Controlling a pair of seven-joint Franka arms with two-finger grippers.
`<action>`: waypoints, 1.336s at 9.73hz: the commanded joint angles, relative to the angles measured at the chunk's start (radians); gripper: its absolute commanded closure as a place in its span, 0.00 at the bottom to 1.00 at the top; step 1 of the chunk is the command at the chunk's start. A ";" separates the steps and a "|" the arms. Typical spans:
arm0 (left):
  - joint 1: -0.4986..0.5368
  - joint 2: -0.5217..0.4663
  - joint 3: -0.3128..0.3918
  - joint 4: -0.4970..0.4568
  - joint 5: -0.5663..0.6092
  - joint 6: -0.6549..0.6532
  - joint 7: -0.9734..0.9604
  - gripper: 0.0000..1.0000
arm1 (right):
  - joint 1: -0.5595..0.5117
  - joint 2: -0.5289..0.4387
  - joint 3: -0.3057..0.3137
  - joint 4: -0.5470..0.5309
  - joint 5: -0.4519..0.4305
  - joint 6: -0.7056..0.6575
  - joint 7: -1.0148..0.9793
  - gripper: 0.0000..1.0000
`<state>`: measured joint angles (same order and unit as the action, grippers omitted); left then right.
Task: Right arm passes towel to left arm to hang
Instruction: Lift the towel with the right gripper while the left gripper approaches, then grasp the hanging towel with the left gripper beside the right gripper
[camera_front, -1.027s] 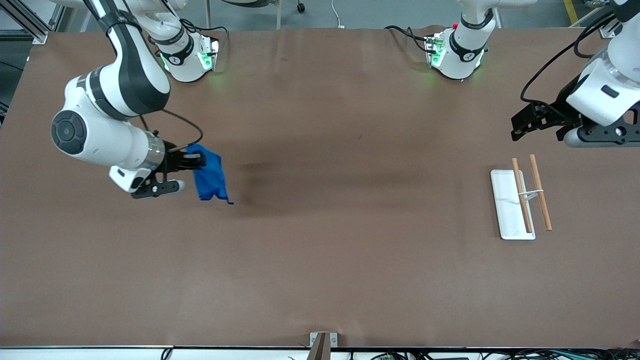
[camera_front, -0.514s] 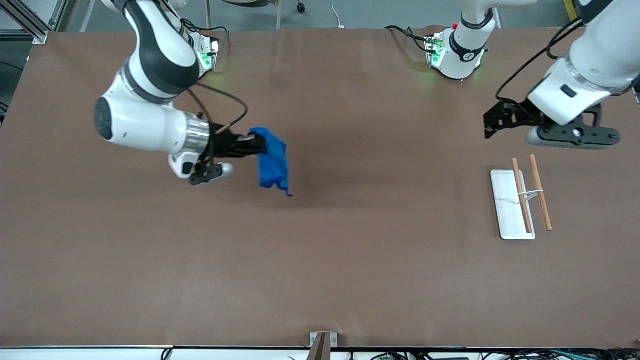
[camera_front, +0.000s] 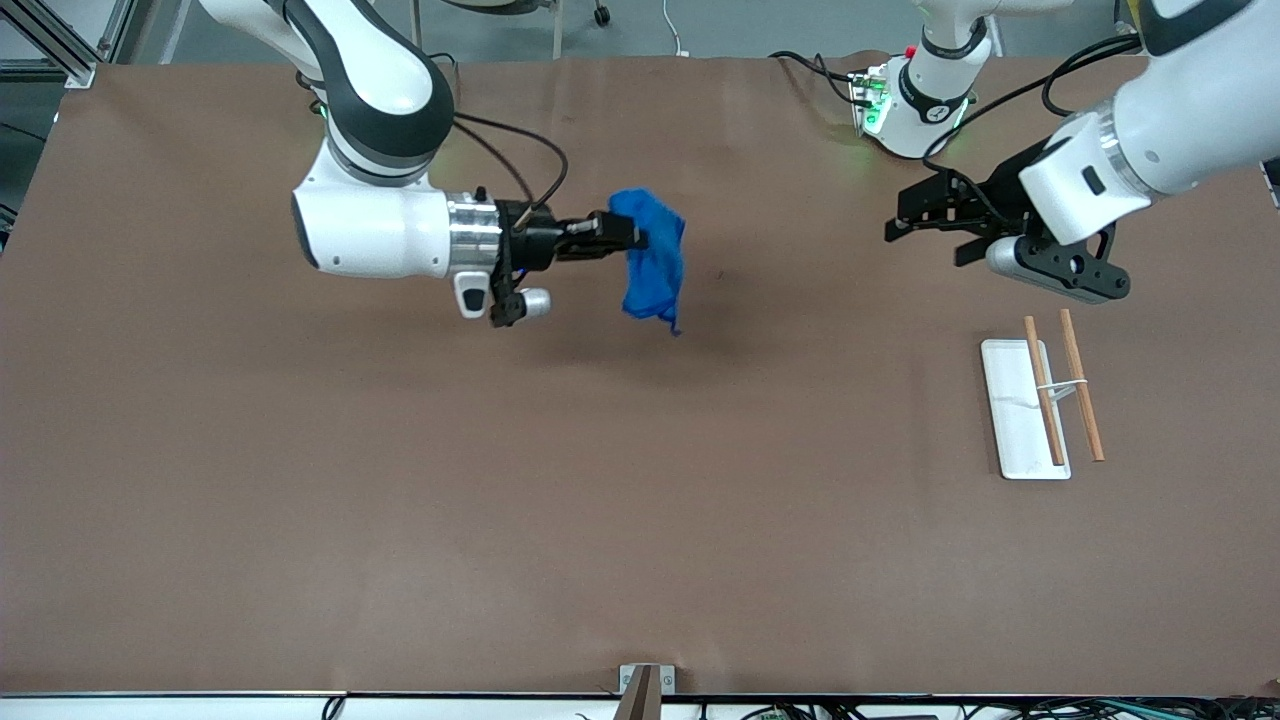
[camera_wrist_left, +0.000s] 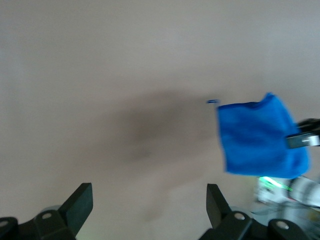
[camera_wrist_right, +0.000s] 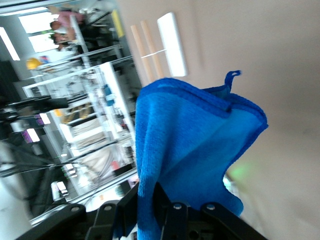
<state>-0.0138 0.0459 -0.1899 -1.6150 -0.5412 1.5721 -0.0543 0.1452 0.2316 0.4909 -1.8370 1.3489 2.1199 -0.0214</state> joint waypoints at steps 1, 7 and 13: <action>0.008 -0.012 -0.008 -0.151 -0.147 0.005 0.063 0.00 | 0.042 0.006 0.008 0.004 0.221 0.043 -0.113 1.00; 0.040 -0.087 -0.003 -0.498 -0.508 -0.003 0.404 0.01 | 0.132 0.081 0.011 0.005 0.644 0.046 -0.462 1.00; 0.061 -0.147 0.018 -0.723 -0.847 -0.007 0.513 0.01 | 0.140 0.080 0.011 0.004 0.671 0.054 -0.466 1.00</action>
<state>0.0244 -0.1046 -0.1681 -2.2887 -1.3391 1.5554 0.4214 0.2851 0.3200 0.4975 -1.8275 1.9832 2.1643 -0.4635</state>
